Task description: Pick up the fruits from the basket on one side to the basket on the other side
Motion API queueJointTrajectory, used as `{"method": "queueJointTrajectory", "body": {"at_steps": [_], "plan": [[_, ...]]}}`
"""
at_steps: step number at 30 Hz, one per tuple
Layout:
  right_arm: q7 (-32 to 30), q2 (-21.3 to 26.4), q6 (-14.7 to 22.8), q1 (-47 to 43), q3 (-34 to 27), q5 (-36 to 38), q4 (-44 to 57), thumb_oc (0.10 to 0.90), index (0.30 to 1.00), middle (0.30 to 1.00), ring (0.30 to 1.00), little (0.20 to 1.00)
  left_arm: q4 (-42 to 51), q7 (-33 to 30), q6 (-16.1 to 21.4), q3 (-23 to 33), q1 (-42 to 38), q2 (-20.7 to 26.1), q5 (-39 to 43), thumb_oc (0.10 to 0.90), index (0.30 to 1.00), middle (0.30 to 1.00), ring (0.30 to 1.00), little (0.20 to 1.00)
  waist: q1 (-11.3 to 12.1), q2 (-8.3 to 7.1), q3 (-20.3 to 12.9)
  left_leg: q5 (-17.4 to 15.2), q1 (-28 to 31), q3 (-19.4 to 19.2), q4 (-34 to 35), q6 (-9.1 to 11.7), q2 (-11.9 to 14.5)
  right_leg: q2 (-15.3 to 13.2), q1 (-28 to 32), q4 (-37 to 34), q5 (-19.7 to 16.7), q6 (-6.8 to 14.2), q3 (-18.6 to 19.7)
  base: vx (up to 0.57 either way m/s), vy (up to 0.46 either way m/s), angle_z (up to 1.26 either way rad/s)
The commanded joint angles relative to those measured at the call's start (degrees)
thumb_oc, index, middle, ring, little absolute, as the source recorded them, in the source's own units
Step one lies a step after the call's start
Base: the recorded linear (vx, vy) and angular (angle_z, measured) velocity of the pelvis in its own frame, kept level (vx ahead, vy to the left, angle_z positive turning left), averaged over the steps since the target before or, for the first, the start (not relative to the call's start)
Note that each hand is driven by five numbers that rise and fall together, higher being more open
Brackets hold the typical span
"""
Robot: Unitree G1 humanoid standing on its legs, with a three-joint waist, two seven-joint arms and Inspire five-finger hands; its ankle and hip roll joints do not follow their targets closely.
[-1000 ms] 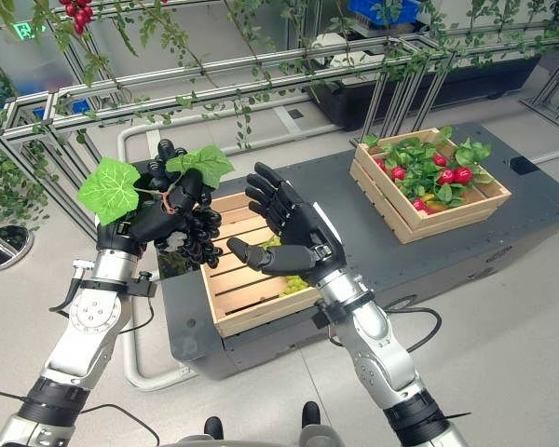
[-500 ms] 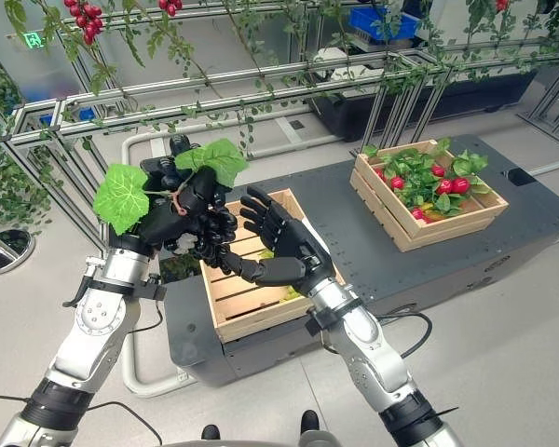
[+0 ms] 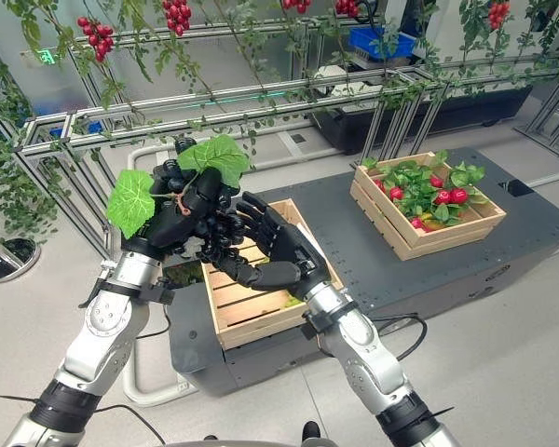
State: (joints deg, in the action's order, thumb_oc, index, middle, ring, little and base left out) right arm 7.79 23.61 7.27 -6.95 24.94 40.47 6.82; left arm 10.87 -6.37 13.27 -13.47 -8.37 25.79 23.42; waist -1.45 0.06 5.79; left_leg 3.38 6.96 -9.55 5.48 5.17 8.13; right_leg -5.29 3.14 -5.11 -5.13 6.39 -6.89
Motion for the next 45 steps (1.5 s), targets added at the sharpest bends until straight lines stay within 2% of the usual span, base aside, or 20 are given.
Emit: {"method": "queueJointTrajectory", "body": {"at_steps": [1,7,11,14,19,20,21,22,23,24,44,45], "plan": [[0.1,-3.2,5.2,-4.1,-0.8,1.6,3.8,0.8,0.9,0.9,0.9,0.9,3.7,0.6,4.6,-0.7,-7.6,-0.6,2.7,0.4,0.3,0.3,0.3,0.3,0.4,-0.81,-4.7,-4.2,0.0,0.8,-0.5,-0.9,-1.0,-1.5,1.7,0.1,3.7,1.0,-1.4,0.0,0.0,0.0],[0.2,-3.0,6.0,-4.1,-1.4,3.0,4.9,0.8,0.9,0.9,0.9,0.9,3.4,1.0,4.6,-1.1,-7.4,-0.5,2.9,0.4,0.3,0.3,0.3,0.3,0.4,-0.98,-4.6,-4.3,0.0,0.7,-0.5,-1.0,-1.0,-1.5,1.5,0.1,3.6,1.1,-1.3,0.0,0.0,0.0],[-0.8,-3.3,5.0,-3.7,-1.0,1.0,5.7,0.8,0.9,0.9,0.9,0.9,3.6,1.2,5.3,-1.3,-7.3,-0.8,2.9,0.4,0.3,0.3,0.3,0.3,0.3,-1.01,-4.7,-4.2,-0.2,0.6,-0.5,-1.1,-1.0,-1.5,1.2,0.1,3.5,1.1,-1.1,0.0,0.0,0.0],[-2.7,-3.0,5.5,-3.6,-0.8,-2.6,5.3,0.8,0.9,0.9,0.9,0.9,4.1,0.7,4.1,-1.6,-7.4,-0.7,2.5,0.4,0.3,0.3,0.3,0.3,0.3,-1.01,-4.8,-4.3,-0.3,0.6,-0.5,-1.1,-1.0,-1.5,1.1,0.1,3.4,1.1,-1.1,0.0,0.0,0.0],[-3.3,-2.2,5.4,-3.8,-1.0,-2.8,5.3,0.8,0.9,0.9,0.9,0.9,4.2,1.8,4.0,-2.0,-7.2,-0.5,2.9,0.4,0.3,0.3,0.3,0.3,0.3,-1.07,-4.7,-4.2,-0.4,0.5,-0.5,-1.2,-1.0,-1.5,0.9,0.1,3.3,1.1,-1.0,0.0,0.0,0.0],[-3.3,-2.2,5.3,-3.8,-1.0,-2.6,5.4,0.773,0.86,0.86,0.86,0.86,4.2,1.9,4.0,-2.1,-7.2,-0.4,3.0,0.4,0.3,0.3,0.3,0.3,0.2,-1.08,-4.6,-4.2,-0.4,0.5,-0.5,-1.2,-1.0,-1.5,0.9,0.1,3.3,1.1,-1.0,0.0,0.0,0.0],[-3.4,-2.0,5.1,-3.9,-0.9,-2.3,5.6,0.651,0.676,0.676,0.676,0.676,4.1,2.0,4.1,-2.3,-7.3,-0.3,3.3,0.4,0.3,0.3,0.3,0.3,0.2,-1.09,-4.5,-4.2,-0.4,0.5,-0.5,-1.2,-0.9,-1.5,0.8,0.1,3.2,1.1,-0.9,0.0,0.0,0.0],[-3.3,-1.9,5.0,-4.0,-0.9,-2.1,5.5,0.504,0.455,0.455,0.455,0.455,4.0,2.3,4.2,-2.4,-7.2,-0.3,3.7,0.4,0.3,0.3,0.3,0.3,0.2,-1.08,-4.5,-4.2,-0.3,0.5,-0.5,-1.2,-0.9,-1.5,0.9,0.1,3.2,1.1,-0.9,0.0,0.0,0.0],[-3.2,-1.9,5.1,-4.0,-0.9,-2.2,5.4,0.431,0.347,0.347,0.347,0.347,4.1,2.5,4.1,-2.4,-7.2,-0.3,3.8,0.4,0.3,0.3,0.3,0.3,0.2,-1.08,-4.4,-4.2,-0.3,0.5,-0.5,-1.2,-0.9,-1.4,0.9,0.1,3.3,1.0,-0.8,0.0,0.0,0.0],[-3.5,-1.9,5.0,-4.0,-0.8,-2.3,5.5,0.4,0.3,0.3,0.3,0.3,4.4,2.9,4.1,-2.5,-7.0,-0.3,4.3,0.4,0.3,0.3,0.3,0.3,0.2,-1.04,-4.4,-4.2,-0.3,0.5,-0.5,-1.2,-0.9,-1.5,0.9,0.1,3.2,1.1,-0.8,0.0,0.0,0.0],[-4.0,-2.2,5.2,-3.9,-0.7,-2.1,5.8,0.4,0.3,0.3,0.3,0.3,6.1,2.8,5.9,-4.3,-7.7,-1.1,5.4,0.4,0.3,0.3,0.3,0.3,0.1,-1.23,-4.4,-4.3,-0.4,0.5,-0.5,-1.3,-0.8,-1.5,0.7,0.1,3.0,1.1,-0.7,0.0,0.0,0.0],[-3.9,-2.2,5.0,-3.9,-0.8,-2.1,5.9,0.518,0.476,0.476,0.476,0.476,6.1,2.7,6.0,-4.3,-7.8,-1.1,5.3,0.4,0.3,0.3,0.3,0.3,0.1,-1.23,-4.5,-4.3,-0.3,0.5,-0.5,-1.3,-0.9,-1.5,0.7,0.1,3.0,1.1,-0.7,0.0,0.0,0.0]]}}
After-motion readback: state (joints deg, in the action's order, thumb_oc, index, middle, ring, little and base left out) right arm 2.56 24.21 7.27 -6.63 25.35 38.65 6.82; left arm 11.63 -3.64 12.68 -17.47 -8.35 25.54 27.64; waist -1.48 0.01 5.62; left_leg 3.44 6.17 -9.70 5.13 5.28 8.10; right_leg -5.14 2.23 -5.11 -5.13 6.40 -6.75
